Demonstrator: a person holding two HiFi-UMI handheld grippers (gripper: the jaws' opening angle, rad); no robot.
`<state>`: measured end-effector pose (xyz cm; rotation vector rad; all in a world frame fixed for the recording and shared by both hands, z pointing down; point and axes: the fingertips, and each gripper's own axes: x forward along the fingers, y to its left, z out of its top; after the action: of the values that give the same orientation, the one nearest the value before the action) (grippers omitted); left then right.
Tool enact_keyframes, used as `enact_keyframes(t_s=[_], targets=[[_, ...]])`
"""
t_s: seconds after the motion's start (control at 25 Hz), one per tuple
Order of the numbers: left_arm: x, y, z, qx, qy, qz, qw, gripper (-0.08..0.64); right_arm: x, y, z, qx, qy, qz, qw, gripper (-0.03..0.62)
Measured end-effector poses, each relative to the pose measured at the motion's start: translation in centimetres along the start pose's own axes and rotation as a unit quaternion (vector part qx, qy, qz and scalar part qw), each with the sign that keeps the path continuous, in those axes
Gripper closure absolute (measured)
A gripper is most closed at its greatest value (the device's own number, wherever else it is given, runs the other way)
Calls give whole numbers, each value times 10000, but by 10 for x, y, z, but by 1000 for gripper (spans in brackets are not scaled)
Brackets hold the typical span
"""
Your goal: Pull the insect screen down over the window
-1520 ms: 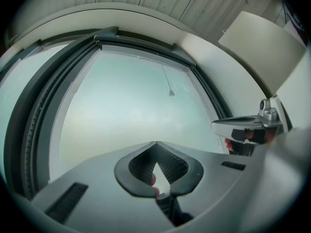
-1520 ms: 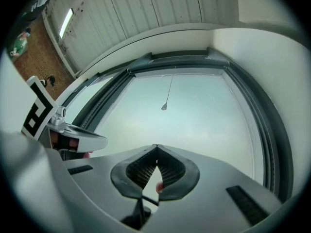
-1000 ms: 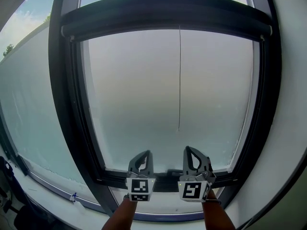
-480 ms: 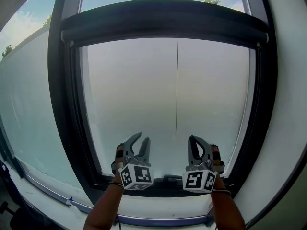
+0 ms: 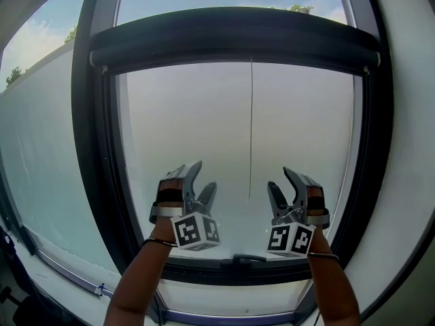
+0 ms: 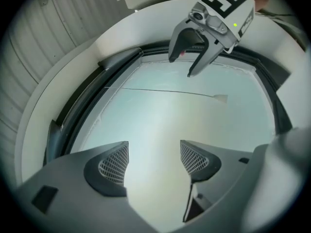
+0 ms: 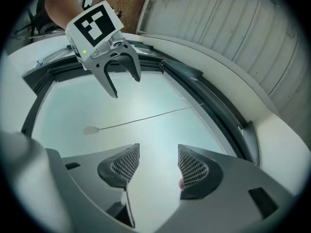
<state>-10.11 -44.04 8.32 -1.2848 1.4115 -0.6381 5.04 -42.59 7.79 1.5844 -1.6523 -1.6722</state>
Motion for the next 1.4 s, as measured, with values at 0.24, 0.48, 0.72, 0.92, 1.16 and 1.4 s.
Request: enact_keyframes(t_s=[0.24,0.48,0.72,0.92,1.16,1.4], targets=[[16,61,-4,574,139,405,9974,230,26,-51,-2,-812,78,-224,9964,348],[35,128,-8,815,273,682,9940,230,48,-113,-1,-1324,208,-433,9900,344],[52,173,3,1087,425,868,9894,229,68,-160,6,-1800,371,-561,9814,344],[69,203,15,1257,522,871,9869,230,87,-197,14,-2322,494,-672,9691,344],[89,240,17,1576,894,1067,9776,230,114,-234,8,-2554,787,-548,9621,344],[102,255,13,1485,1140,985,9774,229,131,-249,5,-2594,948,-313,9606,336]])
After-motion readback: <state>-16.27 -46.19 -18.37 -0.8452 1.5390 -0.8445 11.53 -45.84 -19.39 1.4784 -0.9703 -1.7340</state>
